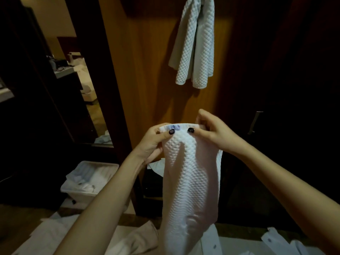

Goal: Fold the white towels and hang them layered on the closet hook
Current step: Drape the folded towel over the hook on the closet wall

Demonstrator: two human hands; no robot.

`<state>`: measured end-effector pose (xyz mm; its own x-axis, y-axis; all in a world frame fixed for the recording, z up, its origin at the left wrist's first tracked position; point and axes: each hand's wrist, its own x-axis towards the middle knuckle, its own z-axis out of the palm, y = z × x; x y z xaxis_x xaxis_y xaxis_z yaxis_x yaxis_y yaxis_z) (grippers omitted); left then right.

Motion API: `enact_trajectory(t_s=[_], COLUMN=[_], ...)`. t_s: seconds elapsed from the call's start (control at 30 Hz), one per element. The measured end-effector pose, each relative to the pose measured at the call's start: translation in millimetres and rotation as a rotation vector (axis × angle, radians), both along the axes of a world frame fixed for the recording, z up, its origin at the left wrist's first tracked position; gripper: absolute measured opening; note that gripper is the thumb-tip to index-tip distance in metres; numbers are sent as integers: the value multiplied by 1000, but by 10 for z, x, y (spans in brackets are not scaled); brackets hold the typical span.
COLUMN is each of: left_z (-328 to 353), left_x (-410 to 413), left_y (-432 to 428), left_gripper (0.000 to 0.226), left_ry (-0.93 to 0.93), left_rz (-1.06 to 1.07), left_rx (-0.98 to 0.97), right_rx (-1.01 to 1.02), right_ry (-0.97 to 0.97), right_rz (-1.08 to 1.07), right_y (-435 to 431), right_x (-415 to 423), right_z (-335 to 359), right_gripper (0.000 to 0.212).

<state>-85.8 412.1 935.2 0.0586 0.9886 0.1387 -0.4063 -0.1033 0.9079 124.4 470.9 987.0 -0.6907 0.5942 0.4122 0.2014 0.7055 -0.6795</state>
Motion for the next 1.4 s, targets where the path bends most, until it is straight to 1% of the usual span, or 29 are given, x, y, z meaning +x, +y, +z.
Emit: enact_trajectory(t_s=[0.07,0.1,0.17,0.23,0.37,0.43,0.5,0.6,0.67,0.73,0.77,0.87,0.93,1.0,1.07,1.1,1.13,1.2,1.27,1.33,1.4], left_z=[-92,-109,-96,-65,7,23,40,80,119,158,177,267,331,384,421,432,434,401,346,309,312], left_x=[73,121,208,260,325,348,369,434,490,518,517,458,382,299,212,164,116,20,-79,-169,-270], left_y=[-14,-9,13,40,56,48,34,2,-13,0,15,44,48,39,17,4,-12,-54,-103,-146,-173], left_gripper=[26,28,26,24,21,23,23,5,6,11,13,11,13,14,11,10,10,9,7,9,13], left_ry=[-156,-197,-210,-178,-13,13,0,17,54,111,122,99,105,124,130,129,129,126,125,175,255], left_rz=[-4,16,81,138,187,179,165,226,287,383,428,521,537,541,556,576,603,653,693,715,744], left_rx=[-41,-51,-62,-58,-12,7,18,70,129,169,175,182,197,210,211,206,200,178,153,140,155], right_rx=[-17,-12,38,114,180,179,146,95,164,286,314,287,272,342,464,481,460,349,170,-6,-55], right_ry=[-7,-16,-45,-89,-158,-149,-107,-65,-68,-136,-203,-475,-608,-622,-586,-564,-548,-515,-424,-307,-205], right_rz=[-11,-14,-26,-57,-136,-162,-155,-145,-174,-226,-263,-370,-387,-385,-413,-426,-427,-404,-377,-361,-396], right_y=[-17,-34,-73,-101,-111,-132,-163,-220,-248,-245,-236,-193,-160,-148,-144,-145,-147,-140,-126,-113,-98], right_x=[24,36,70,131,299,360,406,462,491,526,545,611,683,762,807,810,807,778,736,686,598], right_z=[21,24,26,25,-21,-30,-28,-15,12,43,47,-3,-86,-153,-191,-198,-205,-237,-251,-231,-163], right_gripper=[24,23,24,27,17,17,19,20,18,16,18,37,39,38,36,36,36,35,37,43,46])
